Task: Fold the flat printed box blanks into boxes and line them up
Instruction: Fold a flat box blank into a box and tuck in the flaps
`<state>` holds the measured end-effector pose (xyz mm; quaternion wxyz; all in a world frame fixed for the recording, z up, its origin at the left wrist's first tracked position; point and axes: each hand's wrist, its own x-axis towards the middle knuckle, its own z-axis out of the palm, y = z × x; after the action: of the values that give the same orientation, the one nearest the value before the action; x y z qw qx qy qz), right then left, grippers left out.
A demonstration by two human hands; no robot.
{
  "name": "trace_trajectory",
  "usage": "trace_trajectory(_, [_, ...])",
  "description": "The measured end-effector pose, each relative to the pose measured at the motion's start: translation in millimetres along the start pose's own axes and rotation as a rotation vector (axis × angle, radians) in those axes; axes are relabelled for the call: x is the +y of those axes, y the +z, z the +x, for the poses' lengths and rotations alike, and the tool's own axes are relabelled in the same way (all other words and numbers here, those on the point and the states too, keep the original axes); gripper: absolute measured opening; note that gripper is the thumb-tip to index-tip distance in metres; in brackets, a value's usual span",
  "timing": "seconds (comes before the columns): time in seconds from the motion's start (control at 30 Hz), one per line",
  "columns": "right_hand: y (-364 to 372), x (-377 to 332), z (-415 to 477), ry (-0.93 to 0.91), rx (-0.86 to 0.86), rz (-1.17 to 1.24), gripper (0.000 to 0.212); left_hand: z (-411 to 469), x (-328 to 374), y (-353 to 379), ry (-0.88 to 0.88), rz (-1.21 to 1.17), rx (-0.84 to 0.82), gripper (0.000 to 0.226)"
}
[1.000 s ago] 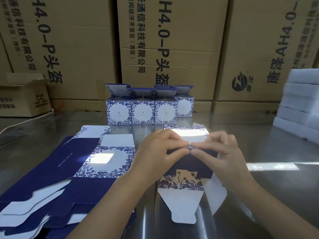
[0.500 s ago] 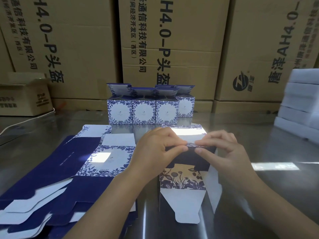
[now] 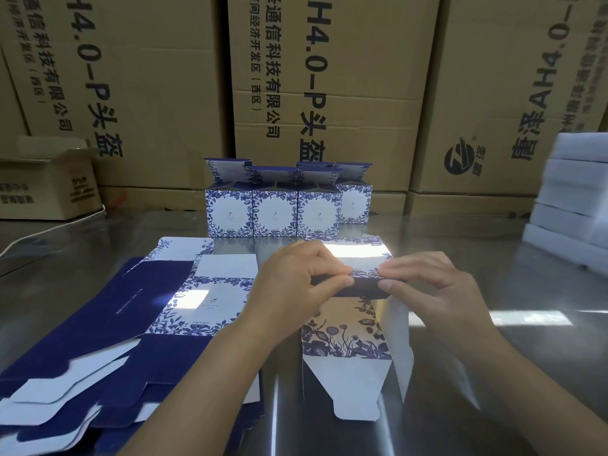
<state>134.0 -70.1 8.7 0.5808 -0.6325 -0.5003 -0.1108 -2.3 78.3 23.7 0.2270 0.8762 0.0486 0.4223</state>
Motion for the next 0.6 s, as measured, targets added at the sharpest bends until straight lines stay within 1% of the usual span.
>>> trace_trajectory(0.13, [-2.4,4.6,-0.7,0.034,-0.006,-0.005,0.019,0.6,-6.5,-10.6,0.006,0.064,0.009,0.013])
trace_trajectory(0.27, [-5.2,7.7,-0.3,0.06,-0.009,0.031,0.021,1.5,-12.4,-21.0,-0.052,0.034,0.017,0.013])
trace_trajectory(0.4, [-5.6,10.7,-1.4,0.112,-0.016,0.116,0.023,1.3,-15.2,-23.6,-0.09,0.019,0.003,0.011])
trace_trajectory(0.53, [-5.0,12.3,-0.6,0.104,-0.013,0.126,0.022,1.5,-16.5,-22.7,-0.143,-0.046,0.008,0.008])
trace_trajectory(0.6, [-3.5,12.6,-1.1,0.111,0.015,0.204,0.018,1.8,-17.8,-22.6,-0.152,-0.062,0.01,0.008])
